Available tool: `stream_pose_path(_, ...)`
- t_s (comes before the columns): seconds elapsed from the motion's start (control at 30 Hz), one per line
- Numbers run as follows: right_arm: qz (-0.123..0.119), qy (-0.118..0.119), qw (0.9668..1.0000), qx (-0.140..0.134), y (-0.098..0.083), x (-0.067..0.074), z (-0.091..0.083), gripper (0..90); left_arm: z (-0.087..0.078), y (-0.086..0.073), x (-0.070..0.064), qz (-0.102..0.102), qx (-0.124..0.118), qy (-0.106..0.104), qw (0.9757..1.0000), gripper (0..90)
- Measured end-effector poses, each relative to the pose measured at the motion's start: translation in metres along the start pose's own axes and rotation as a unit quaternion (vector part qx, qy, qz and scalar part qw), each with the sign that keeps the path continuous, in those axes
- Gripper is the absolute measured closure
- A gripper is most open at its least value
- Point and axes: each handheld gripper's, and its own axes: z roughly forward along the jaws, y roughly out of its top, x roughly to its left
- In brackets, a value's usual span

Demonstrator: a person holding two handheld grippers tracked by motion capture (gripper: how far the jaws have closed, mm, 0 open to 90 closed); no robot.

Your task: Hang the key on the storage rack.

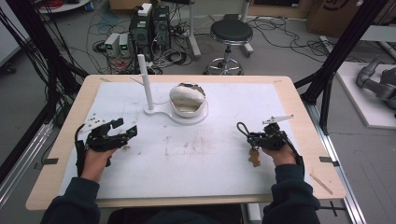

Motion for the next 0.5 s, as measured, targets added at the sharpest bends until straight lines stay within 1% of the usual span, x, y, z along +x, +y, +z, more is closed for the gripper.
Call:
stream_pose_path(0.03, 0.000, 0.000, 1.0000, 0.000, 0.000, 0.000, 0.000, 74.5, 0.000, 0.000, 0.000, 0.000, 0.000, 0.000, 1.0000, 27.1)
stream_pose_path(0.07, -0.008, 0.009, 0.9998, -0.013, 0.002, 0.004, 0.000, 74.4, 0.001, 0.001, -0.002, -0.003, -0.001, -0.007, 1.0000, 27.1)
stream_pose_path(0.1, -0.020, 0.018, 0.9988, -0.041, 0.007, 0.016, 0.001, 74.4, 0.002, 0.001, -0.004, -0.005, -0.003, -0.013, 0.9999, 27.7)
stream_pose_path(0.17, -0.031, 0.024, 0.9974, -0.060, 0.012, 0.027, 0.003, 74.4, 0.004, 0.002, -0.008, -0.006, -0.002, -0.023, 0.9997, 31.0)
stream_pose_path(0.2, -0.031, 0.024, 0.9974, -0.060, 0.012, 0.027, 0.003, 74.4, 0.006, 0.003, -0.011, -0.004, 0.000, -0.030, 0.9995, 31.0)
stream_pose_path(0.23, -0.052, 0.029, 0.9951, -0.079, 0.018, 0.041, 0.006, 74.3, 0.007, 0.004, -0.014, -0.008, 0.001, -0.039, 0.9992, 35.0)
stream_pose_path(0.3, -0.071, 0.035, 0.9923, -0.095, 0.023, 0.056, 0.008, 74.4, 0.011, 0.005, -0.020, -0.009, 0.002, -0.061, 0.9981, 43.1)
stream_pose_path(0.33, -0.081, 0.040, 0.9905, -0.104, 0.026, 0.063, 0.010, 74.4, 0.013, 0.006, -0.023, -0.007, 0.004, -0.068, 0.9976, 44.6)
stream_pose_path(0.37, -0.090, 0.043, 0.9886, -0.112, 0.028, 0.070, 0.011, 74.3, 0.017, 0.006, -0.030, -0.008, 0.008, -0.090, 0.9959, 46.7)
stream_pose_path(0.4, -0.098, 0.045, 0.9871, -0.118, 0.031, 0.077, 0.012, 74.4, 0.017, 0.006, -0.030, -0.008, 0.008, -0.090, 0.9959, 47.9)
stream_pose_path(0.47, -0.115, 0.051, 0.9834, -0.130, 0.035, 0.090, 0.016, 74.3, 0.022, 0.007, -0.038, -0.004, 0.009, -0.104, 0.9945, 47.9)
stream_pose_path(0.5, -0.123, 0.054, 0.9817, -0.136, 0.037, 0.095, 0.018, 74.3, 0.026, 0.009, -0.046, -0.002, 0.009, -0.119, 0.9929, 47.9)
